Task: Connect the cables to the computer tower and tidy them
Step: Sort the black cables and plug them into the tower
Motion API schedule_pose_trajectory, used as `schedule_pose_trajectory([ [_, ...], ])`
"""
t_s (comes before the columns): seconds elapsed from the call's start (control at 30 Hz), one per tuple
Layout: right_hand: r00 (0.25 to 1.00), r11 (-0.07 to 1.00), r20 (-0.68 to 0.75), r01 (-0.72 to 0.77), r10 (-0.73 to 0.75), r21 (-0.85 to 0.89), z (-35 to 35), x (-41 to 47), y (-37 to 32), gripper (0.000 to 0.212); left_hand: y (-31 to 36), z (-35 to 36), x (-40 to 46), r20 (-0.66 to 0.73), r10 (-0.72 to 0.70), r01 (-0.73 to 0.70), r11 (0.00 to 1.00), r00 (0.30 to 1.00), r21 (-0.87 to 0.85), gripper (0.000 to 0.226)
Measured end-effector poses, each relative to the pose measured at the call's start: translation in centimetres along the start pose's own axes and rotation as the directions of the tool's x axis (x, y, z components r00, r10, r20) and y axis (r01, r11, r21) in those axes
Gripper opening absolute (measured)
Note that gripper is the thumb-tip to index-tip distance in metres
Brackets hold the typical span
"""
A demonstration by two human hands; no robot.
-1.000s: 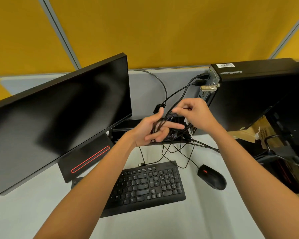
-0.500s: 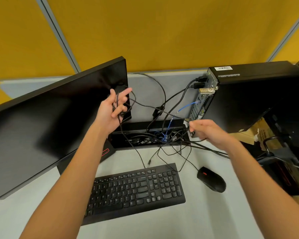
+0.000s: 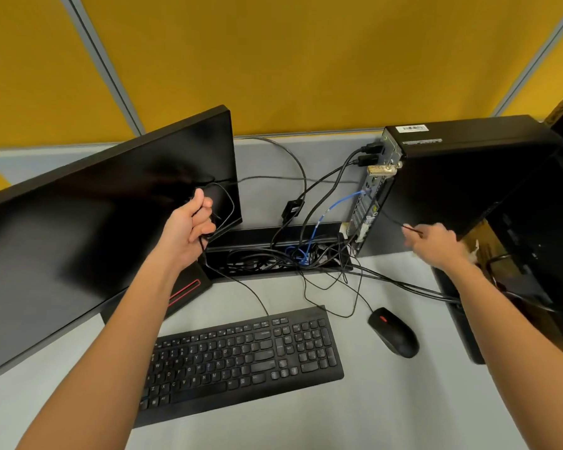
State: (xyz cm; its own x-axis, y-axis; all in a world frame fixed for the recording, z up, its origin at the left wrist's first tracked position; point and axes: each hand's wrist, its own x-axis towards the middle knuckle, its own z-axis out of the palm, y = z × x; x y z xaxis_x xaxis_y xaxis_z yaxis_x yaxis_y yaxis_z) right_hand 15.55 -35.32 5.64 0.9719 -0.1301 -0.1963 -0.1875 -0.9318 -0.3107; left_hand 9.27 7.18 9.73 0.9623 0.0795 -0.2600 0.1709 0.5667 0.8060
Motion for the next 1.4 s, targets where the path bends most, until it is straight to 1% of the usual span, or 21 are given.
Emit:
schedule_pose_trajectory([
  [0.07, 0.993, 0.979, 0.062, -0.085, 0.097, -0.184, 1.4, -0.3, 1.2, 0.043, -0.1, 0.0, 0.0, -0.018, -0.020, 0.019, 0.998, 1.000, -0.052, 0.035],
  [0.17, 0.943, 0.929, 0.077, -0.303, 0.325, -0.214, 3.2, -0.8, 3.7, 0.051, 0.2, 0.1, -0.2, -0.010, -0.031, 0.029, 0.989, 0.999, -0.148, 0.035],
  [0.3, 0.885, 0.912, 0.221, -0.399, 0.411, -0.097, 3.9, -0.8, 5.9, 0.039, 0.2, 0.3, -0.1, -0.007, -0.059, 0.055, 0.955, 0.998, -0.292, 0.038],
  [0.37, 0.869, 0.881, 0.215, -0.469, 0.446, 0.069, 4.0, -1.4, 5.8, 0.026, -0.4, 0.7, 0.0, -0.008, -0.091, 0.083, 0.936, 0.996, -0.343, 0.041],
  [0.4, 0.884, 0.882, 0.184, -0.455, 0.430, 0.122, 4.1, -1.5, 5.2, 0.019, -0.7, 1.1, 0.2, -0.016, -0.111, 0.099, 0.935, 0.994, -0.339, 0.042],
  [0.47, 0.945, 0.928, 0.104, -0.323, 0.309, 0.184, 4.0, -1.7, 2.7, 0.020, -1.6, 2.6, 0.7, -0.059, -0.128, 0.110, 0.963, 0.990, -0.246, 0.041],
  [0.5, 0.972, 0.945, 0.084, -0.233, 0.220, 0.230, 4.0, -2.1, 0.9, 0.020, -2.2, 3.6, 1.0, -0.084, -0.112, 0.098, 0.984, 0.990, -0.151, 0.039],
  [0.57, 0.999, 0.961, 0.045, -0.031, 0.019, 0.276, 3.6, -3.3, -3.4, 0.017, -3.2, 6.2, 1.1, -0.118, -0.041, 0.059, 0.987, 0.992, 0.152, 0.033],
  [0.63, 0.988, 0.946, 0.018, 0.140, -0.152, 0.292, 3.5, -4.7, -7.5, 0.024, -3.9, 8.7, 0.7, -0.089, -0.019, 0.059, 0.877, 0.996, 0.476, 0.022],
  [0.67, 0.971, 0.932, 0.002, 0.229, -0.240, 0.279, 3.6, -5.3, -9.2, 0.024, -4.3, 9.8, 0.6, -0.048, -0.029, 0.051, 0.817, 0.998, 0.575, 0.023],
  [0.77, 0.897, 0.890, -0.061, 0.443, -0.439, 0.105, 3.9, -6.3, -12.7, 0.019, -5.4, 12.0, 0.3, 0.096, -0.020, -0.049, 0.746, 0.995, 0.664, 0.014],
  [0.83, 0.868, 0.865, -0.012, 0.496, -0.497, 0.077, 4.0, -6.5, -13.7, 0.021, -6.5, 12.5, 0.4, 0.164, -0.008, -0.109, 0.712, 0.986, 0.694, 0.019],
  [0.97, 0.868, 0.869, 0.036, 0.495, -0.495, 0.019, 3.7, -6.4, -13.9, 0.026, -7.2, 11.9, 0.3, 0.171, -0.059, -0.076, 0.723, 0.984, 0.687, 0.019],
  [1.03, 0.889, 0.894, 0.092, 0.444, -0.448, 0.061, 3.5, -6.0, -13.2, 0.023, -7.1, 11.3, 0.0, 0.168, -0.112, -0.045, 0.688, 0.979, 0.725, 0.021],
  [1.1, 0.912, 0.918, 0.127, 0.376, -0.390, 0.123, 3.5, -5.1, -12.1, 0.013, -7.3, 10.6, -0.4, 0.189, -0.230, 0.001, 0.636, 0.955, 0.771, 0.032],
  [1.13, 0.915, 0.924, 0.144, 0.359, -0.377, 0.133, 3.5, -4.7, -11.7, 0.016, -7.6, 10.2, -0.7, 0.198, -0.291, 0.020, 0.606, 0.936, 0.795, 0.035],
  [1.17, 0.908, 0.924, 0.183, 0.357, -0.377, 0.133, 3.4, -4.3, -11.4, 0.028, -7.9, 9.7, -0.7, 0.184, -0.328, 0.043, 0.579, 0.927, 0.814, 0.036],
  [1.23, 0.877, 0.919, 0.278, 0.362, -0.393, 0.158, 3.0, -3.7, -11.0, 0.048, -8.0, 8.7, -0.5, 0.092, -0.321, 0.110, 0.557, 0.943, 0.823, 0.031],
  [1.3, 0.871, 0.923, 0.314, 0.331, -0.378, 0.194, 2.6, -3.3, -10.7, 0.046, -7.8, 7.2, 0.3, 0.005, -0.232, 0.133, 0.574, 0.973, 0.808, 0.029],
  [1.37, 0.931, 0.937, 0.252, 0.186, -0.265, 0.296, 2.4, -2.6, -10.3, 0.034, -7.0, 5.1, 1.0, -0.051, -0.162, 0.130, 0.526, 0.985, 0.840, 0.027],
  [1.4, 0.962, 0.920, 0.191, 0.111, -0.194, 0.376, 2.5, -2.5, -10.2, 0.032, -6.4, 3.7, 1.2, -0.072, -0.158, 0.137, 0.449, 0.985, 0.883, 0.026],
])
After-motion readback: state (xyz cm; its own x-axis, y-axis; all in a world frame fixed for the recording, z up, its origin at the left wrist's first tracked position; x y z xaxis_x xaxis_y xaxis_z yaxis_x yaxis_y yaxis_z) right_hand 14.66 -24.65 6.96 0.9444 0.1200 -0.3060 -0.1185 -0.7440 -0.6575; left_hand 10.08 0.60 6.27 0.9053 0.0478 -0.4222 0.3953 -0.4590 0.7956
